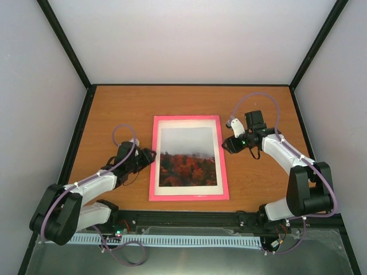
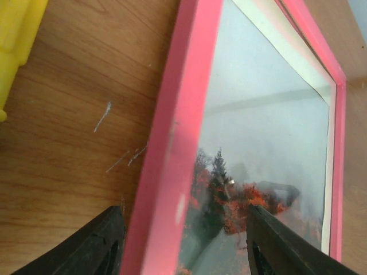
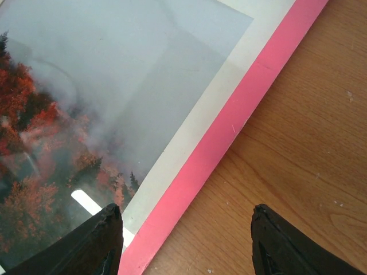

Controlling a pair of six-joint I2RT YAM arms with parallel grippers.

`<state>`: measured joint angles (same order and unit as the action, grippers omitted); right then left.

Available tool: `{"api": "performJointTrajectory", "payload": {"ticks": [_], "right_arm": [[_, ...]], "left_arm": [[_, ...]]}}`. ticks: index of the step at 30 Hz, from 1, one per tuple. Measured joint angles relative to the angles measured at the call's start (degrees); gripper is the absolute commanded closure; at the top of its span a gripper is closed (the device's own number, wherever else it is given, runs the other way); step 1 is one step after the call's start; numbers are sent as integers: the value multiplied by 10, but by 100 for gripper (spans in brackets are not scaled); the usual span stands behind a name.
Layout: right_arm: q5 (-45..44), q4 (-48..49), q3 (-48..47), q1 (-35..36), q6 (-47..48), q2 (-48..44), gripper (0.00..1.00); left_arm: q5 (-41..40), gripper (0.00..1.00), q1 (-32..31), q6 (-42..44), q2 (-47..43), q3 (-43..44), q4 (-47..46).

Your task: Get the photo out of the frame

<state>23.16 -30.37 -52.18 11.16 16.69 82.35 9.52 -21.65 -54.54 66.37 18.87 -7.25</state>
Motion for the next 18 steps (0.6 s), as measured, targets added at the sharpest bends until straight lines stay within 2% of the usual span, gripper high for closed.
{"api": "performJointTrajectory", "payload": {"ticks": [7,12,18], "right_arm": [[-11,-2,0,0,0,3,41],[-26,-18,-17,0,-7,27,41],[-39,-53,-58,0,-28,70,40]], "left_arm": [[-33,35,0,38,3,40,54],[-69,34,0,85,35,114,104],[-105,40,0,134,89,172,159]]}}
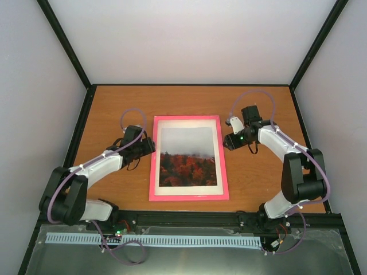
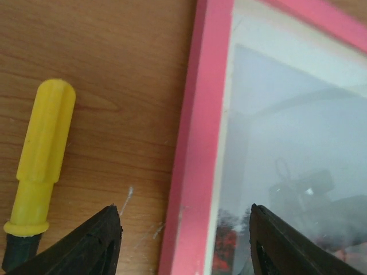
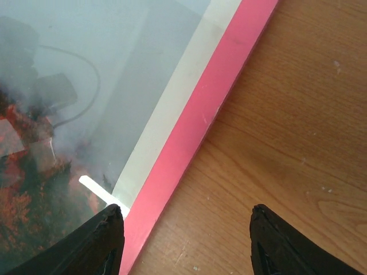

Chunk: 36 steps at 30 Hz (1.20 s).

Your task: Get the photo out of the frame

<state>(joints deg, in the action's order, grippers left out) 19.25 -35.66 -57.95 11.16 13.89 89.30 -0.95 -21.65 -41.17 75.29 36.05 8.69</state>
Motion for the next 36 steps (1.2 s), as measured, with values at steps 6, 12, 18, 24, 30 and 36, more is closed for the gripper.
{"api": "performJointTrajectory", "payload": {"ticks": [6,12,18,24,30,36], "right_arm": [[-3,-10,-30,0,-35,31,37],[10,-18,-30,0,-63,58,40],[27,-18,-36,7,-76,87,40],[28,-18,-36,9,-82,104,43],[31,-14,-36,19,-87,132,47],[55,-9,-38,20,-90,146,62]], "left_arm": [[12,41,-1,14,50,14,39],[25,41,-24,14,57,23,60],[16,42,-61,13,106,68,85],[-7,49,-70,12,120,73,99],[-17,61,-71,10,119,70,105],[-21,76,-71,10,119,60,104]]}}
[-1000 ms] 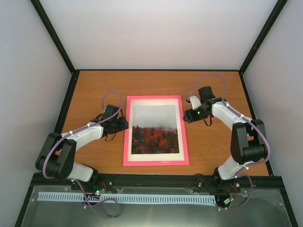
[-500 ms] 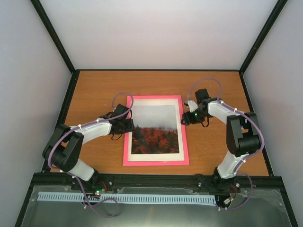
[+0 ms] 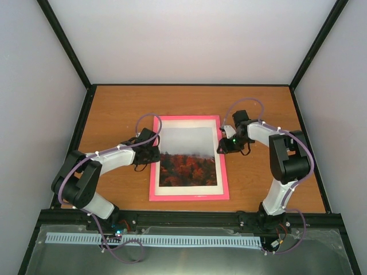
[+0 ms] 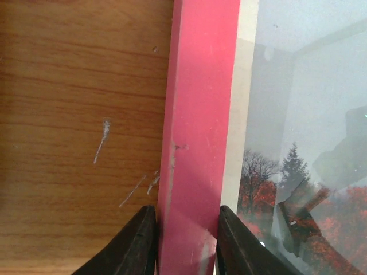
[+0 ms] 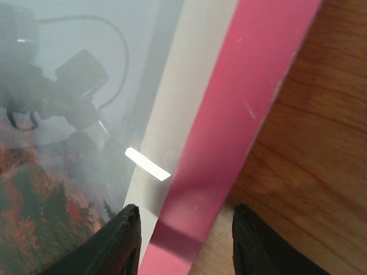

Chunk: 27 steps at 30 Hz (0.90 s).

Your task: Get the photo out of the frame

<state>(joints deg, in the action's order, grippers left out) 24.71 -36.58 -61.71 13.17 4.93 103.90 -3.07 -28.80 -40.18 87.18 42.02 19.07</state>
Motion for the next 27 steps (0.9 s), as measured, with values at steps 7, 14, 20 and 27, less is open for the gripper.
{"api": "performJointTrajectory", "payload": {"ticks": [7,14,20,27], "right_arm": [[22,-11,-5,0,-3,5,81],[17,-29,-9,0,-20,-36,88],[0,-35,-34,-7,-22,-97,92],[8,-40,-42,-42,-8,-106,95]], "left_arm": [[-12,94,-5,8,-4,0,6],[-19,97,-7,8,-31,30,56],[-32,99,-9,13,-64,75,80],[-20,99,-12,16,-41,108,70]]}}
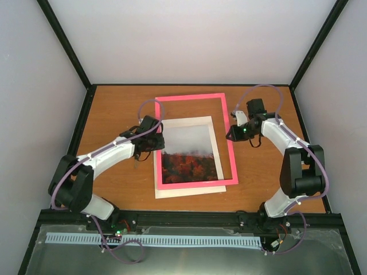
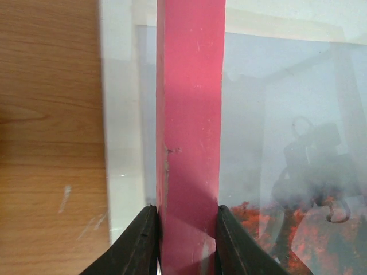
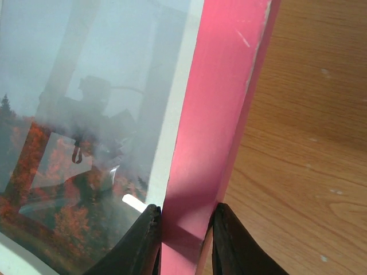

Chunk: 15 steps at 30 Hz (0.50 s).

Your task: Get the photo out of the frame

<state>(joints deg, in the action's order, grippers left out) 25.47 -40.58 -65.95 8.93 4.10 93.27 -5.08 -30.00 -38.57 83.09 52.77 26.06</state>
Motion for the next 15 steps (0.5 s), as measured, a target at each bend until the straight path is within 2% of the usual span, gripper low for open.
{"api": "performJointTrajectory", "payload": {"ticks": [7,9,14,15], "right_arm": [[-7,-6,0,-76,42,8,97],[-14,-9,0,-109,57,14,97],[-31,-12,-4,-195,93,43,97],[-31,-15,-8,-211,101,51,97]], "left_arm": [[19,95,-39,-12,96,50,-55],[15,90,-60,-14,139,91,-61],[28,87,-88,-14,270,212,-76],[35,83,-91,-15,291,231,-81]]}}
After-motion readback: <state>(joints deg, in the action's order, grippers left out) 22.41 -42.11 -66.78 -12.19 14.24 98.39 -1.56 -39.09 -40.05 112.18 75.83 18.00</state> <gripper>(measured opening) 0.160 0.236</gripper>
